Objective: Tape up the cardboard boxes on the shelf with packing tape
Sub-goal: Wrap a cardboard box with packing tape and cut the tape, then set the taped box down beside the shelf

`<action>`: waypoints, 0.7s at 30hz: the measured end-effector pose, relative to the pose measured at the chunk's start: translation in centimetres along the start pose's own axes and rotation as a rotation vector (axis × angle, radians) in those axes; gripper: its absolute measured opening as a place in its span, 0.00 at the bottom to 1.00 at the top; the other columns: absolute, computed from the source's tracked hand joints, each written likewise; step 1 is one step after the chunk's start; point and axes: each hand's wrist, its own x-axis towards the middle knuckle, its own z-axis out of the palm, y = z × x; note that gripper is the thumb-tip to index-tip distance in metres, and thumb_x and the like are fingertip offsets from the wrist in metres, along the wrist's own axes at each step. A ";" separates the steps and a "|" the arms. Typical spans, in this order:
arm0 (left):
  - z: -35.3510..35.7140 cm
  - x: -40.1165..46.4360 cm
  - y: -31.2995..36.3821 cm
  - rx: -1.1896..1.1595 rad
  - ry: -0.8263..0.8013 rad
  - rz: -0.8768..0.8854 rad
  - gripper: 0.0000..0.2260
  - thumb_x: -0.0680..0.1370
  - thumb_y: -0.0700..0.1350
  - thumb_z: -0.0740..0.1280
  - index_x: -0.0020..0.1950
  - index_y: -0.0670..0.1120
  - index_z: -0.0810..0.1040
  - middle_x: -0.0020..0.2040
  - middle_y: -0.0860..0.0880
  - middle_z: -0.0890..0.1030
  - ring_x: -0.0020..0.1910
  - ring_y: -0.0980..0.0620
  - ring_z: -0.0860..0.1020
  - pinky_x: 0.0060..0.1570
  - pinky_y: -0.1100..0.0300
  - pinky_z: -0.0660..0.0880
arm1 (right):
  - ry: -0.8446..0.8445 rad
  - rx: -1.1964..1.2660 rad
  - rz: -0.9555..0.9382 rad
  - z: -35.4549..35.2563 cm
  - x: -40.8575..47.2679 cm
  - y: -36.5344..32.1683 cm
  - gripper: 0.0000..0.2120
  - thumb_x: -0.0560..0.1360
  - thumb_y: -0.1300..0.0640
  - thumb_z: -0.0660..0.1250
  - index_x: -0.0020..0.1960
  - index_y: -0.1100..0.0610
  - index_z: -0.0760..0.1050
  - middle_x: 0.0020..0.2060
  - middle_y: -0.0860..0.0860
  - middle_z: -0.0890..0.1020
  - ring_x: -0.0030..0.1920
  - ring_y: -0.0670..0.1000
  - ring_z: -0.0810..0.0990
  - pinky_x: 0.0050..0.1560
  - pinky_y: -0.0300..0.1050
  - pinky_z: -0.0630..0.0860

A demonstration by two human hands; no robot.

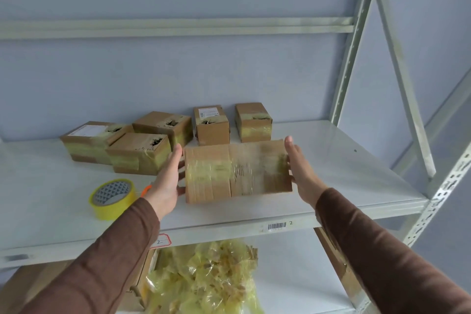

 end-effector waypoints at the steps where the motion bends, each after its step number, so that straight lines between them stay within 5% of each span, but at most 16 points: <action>1: 0.4 -0.2 0.0 -0.100 0.014 0.035 0.24 0.77 0.68 0.64 0.63 0.52 0.77 0.60 0.48 0.81 0.61 0.45 0.78 0.54 0.45 0.78 | 0.038 0.059 -0.023 0.1 0.1 0.1 0.28 0.75 0.24 0.54 0.61 0.45 0.71 0.60 0.47 0.77 0.60 0.49 0.77 0.61 0.50 0.73; 4: 1.0 -0.8 -1.1 -0.043 0.056 0.095 0.12 0.79 0.51 0.72 0.55 0.50 0.71 0.51 0.47 0.75 0.50 0.49 0.76 0.46 0.53 0.74 | 0.120 0.102 -0.035 0.7 0.5 1.3 0.23 0.78 0.37 0.68 0.60 0.55 0.71 0.55 0.53 0.79 0.51 0.51 0.78 0.54 0.49 0.73; 7: 0.7 -0.3 -1.5 0.106 -0.013 0.101 0.16 0.78 0.50 0.73 0.64 0.53 0.73 0.61 0.49 0.77 0.61 0.49 0.76 0.63 0.48 0.71 | 0.128 0.127 -0.065 1.3 1.1 2.1 0.14 0.80 0.51 0.70 0.60 0.56 0.72 0.59 0.60 0.82 0.49 0.53 0.81 0.52 0.53 0.78; 9: 0.5 0.0 -0.9 0.198 -0.073 0.093 0.21 0.74 0.56 0.73 0.64 0.52 0.76 0.61 0.50 0.78 0.61 0.50 0.75 0.64 0.48 0.70 | 0.136 0.116 -0.097 1.4 1.5 1.8 0.11 0.80 0.51 0.70 0.58 0.55 0.75 0.57 0.59 0.83 0.48 0.52 0.82 0.50 0.48 0.79; 11: 0.9 0.1 -0.7 0.175 -0.035 0.097 0.21 0.72 0.55 0.75 0.60 0.47 0.77 0.53 0.47 0.77 0.53 0.48 0.75 0.54 0.50 0.70 | 0.221 -0.030 -0.143 1.5 2.0 1.2 0.14 0.78 0.45 0.70 0.59 0.53 0.76 0.56 0.55 0.83 0.52 0.51 0.81 0.50 0.43 0.79; 13: 2.1 -0.1 -1.3 0.111 0.065 0.137 0.17 0.75 0.50 0.76 0.57 0.44 0.76 0.48 0.45 0.77 0.48 0.47 0.76 0.48 0.52 0.71 | 0.369 -0.205 -0.136 1.7 2.5 0.6 0.27 0.77 0.38 0.70 0.68 0.52 0.72 0.63 0.52 0.76 0.64 0.52 0.74 0.65 0.50 0.74; 16: 4.9 -1.4 -2.2 0.061 0.136 0.191 0.15 0.74 0.49 0.78 0.51 0.47 0.75 0.44 0.48 0.80 0.43 0.48 0.78 0.43 0.55 0.74 | 0.397 0.031 0.001 3.1 1.4 -0.1 0.37 0.78 0.36 0.66 0.77 0.55 0.62 0.73 0.53 0.67 0.72 0.55 0.69 0.73 0.58 0.68; 21: 7.8 -3.3 -1.6 0.131 -0.050 0.183 0.19 0.71 0.54 0.79 0.57 0.51 0.78 0.51 0.50 0.84 0.45 0.54 0.83 0.39 0.61 0.75 | 0.205 0.320 0.039 4.8 -3.6 1.3 0.18 0.80 0.47 0.69 0.68 0.48 0.74 0.58 0.43 0.83 0.60 0.46 0.80 0.57 0.45 0.76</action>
